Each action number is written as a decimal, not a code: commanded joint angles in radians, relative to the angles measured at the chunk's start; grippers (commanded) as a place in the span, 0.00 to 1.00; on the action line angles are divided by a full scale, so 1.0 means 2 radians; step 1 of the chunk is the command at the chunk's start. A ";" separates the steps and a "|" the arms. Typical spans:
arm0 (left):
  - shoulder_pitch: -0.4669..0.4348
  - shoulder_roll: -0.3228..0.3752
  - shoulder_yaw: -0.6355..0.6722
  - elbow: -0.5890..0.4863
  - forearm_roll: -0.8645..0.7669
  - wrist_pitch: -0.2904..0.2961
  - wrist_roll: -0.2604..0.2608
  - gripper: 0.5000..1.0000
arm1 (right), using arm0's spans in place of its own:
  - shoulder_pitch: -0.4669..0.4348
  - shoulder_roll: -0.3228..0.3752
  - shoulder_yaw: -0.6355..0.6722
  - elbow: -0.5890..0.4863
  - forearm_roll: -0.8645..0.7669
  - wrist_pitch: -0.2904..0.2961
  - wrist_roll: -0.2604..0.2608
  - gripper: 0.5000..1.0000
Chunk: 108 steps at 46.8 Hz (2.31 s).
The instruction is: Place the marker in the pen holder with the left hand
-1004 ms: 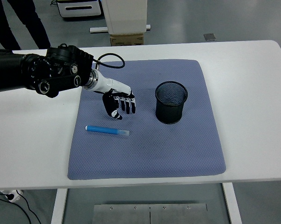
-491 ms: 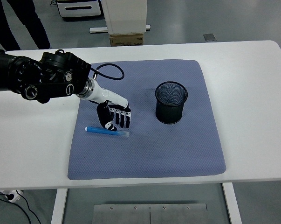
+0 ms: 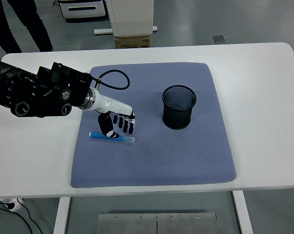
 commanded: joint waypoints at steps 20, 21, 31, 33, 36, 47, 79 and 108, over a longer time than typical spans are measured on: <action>-0.024 0.010 0.043 -0.090 0.000 0.120 0.039 0.34 | 0.000 0.000 0.000 0.000 0.000 0.000 0.000 1.00; -0.024 0.010 0.044 -0.090 0.001 0.125 0.040 0.35 | 0.000 0.000 0.000 0.000 0.000 0.000 0.000 1.00; -0.024 0.006 0.061 -0.095 0.001 0.167 0.042 0.38 | 0.000 0.000 0.000 0.000 0.000 0.000 0.000 1.00; -0.024 0.005 0.062 -0.095 0.000 0.170 0.042 0.40 | 0.000 0.000 0.000 0.000 0.000 0.000 0.000 1.00; -0.024 0.004 0.063 -0.097 0.000 0.172 0.042 0.40 | 0.000 0.000 0.000 0.000 0.000 0.000 0.000 1.00; -0.017 -0.002 0.063 -0.101 0.000 0.172 0.042 0.59 | 0.000 0.000 0.000 0.000 0.000 0.000 0.000 1.00; -0.004 -0.026 0.066 -0.100 0.003 0.183 0.049 0.44 | 0.000 0.000 0.000 0.000 0.000 0.000 0.000 1.00; 0.007 -0.033 0.068 -0.081 0.008 0.183 0.053 0.17 | 0.000 0.000 0.000 0.000 0.000 0.000 0.000 1.00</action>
